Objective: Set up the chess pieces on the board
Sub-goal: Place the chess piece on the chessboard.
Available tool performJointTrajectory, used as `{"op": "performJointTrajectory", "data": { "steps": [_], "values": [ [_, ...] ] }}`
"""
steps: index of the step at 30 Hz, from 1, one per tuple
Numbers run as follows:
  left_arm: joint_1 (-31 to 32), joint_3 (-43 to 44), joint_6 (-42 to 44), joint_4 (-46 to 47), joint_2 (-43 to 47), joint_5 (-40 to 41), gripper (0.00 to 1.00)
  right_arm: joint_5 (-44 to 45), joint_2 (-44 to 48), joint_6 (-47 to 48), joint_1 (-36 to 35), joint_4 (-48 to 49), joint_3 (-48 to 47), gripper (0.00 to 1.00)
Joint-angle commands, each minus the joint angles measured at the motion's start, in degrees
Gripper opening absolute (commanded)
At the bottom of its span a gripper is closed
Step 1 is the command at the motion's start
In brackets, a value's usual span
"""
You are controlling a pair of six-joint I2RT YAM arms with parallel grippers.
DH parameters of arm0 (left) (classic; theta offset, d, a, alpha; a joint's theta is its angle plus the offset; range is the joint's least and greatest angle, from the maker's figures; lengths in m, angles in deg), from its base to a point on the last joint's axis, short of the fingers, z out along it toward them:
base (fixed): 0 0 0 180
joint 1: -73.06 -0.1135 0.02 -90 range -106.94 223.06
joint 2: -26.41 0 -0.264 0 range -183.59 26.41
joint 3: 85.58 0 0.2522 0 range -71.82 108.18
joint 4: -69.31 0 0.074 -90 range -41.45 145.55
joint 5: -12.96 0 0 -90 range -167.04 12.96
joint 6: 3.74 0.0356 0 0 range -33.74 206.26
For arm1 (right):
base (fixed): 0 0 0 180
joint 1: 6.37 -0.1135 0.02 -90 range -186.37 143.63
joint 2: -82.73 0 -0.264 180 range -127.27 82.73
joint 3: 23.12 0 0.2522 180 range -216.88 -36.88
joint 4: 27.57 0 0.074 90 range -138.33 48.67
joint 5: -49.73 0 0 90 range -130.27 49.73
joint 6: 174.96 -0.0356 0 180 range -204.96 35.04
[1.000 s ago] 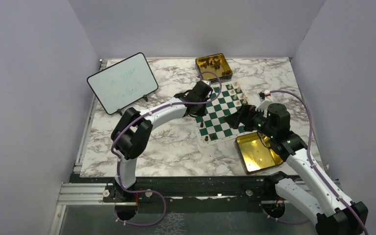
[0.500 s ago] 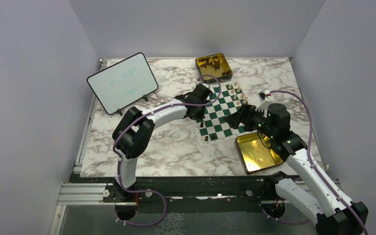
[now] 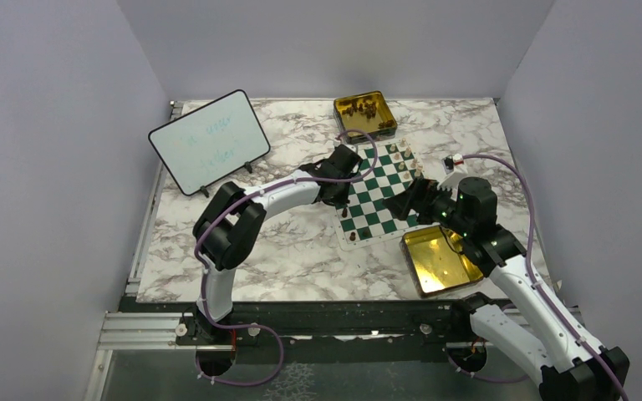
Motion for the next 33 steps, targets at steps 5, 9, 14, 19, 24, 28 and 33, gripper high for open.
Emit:
{"op": "performJointTrajectory", "data": {
  "steps": [5,9,14,19,24,28,33],
  "values": [
    [0.4,-1.3,0.2,2.4,-1.0,1.1,0.12,1.0,1.5,0.7,-0.2,-1.3,0.6,1.0],
    [0.4,-1.4,0.3,2.7,-1.0,1.2,0.13,0.9,1.6,0.8,-0.2,-1.3,0.7,1.0],
    [0.4,-1.9,0.2,2.7,-0.9,1.6,0.17,1.0,1.7,0.7,-0.2,-1.4,0.6,1.0],
    [0.4,-2.2,0.4,2.7,-0.4,1.8,0.25,1.0,1.8,0.9,-0.2,-1.6,0.9,1.0],
    [0.4,-2.2,0.5,2.3,0.5,2.0,0.29,0.8,2.0,0.8,-0.2,-1.5,1.1,1.0],
    [0.4,-1.8,0.6,1.8,1.4,2.2,0.33,0.6,2.2,0.8,-0.2,-1.5,1.2,1.0],
    [0.4,-0.9,0.6,0.8,2.3,2.5,0.39,0.4,2.3,0.8,-0.2,-1.2,1.6,1.0]
  ]
}}
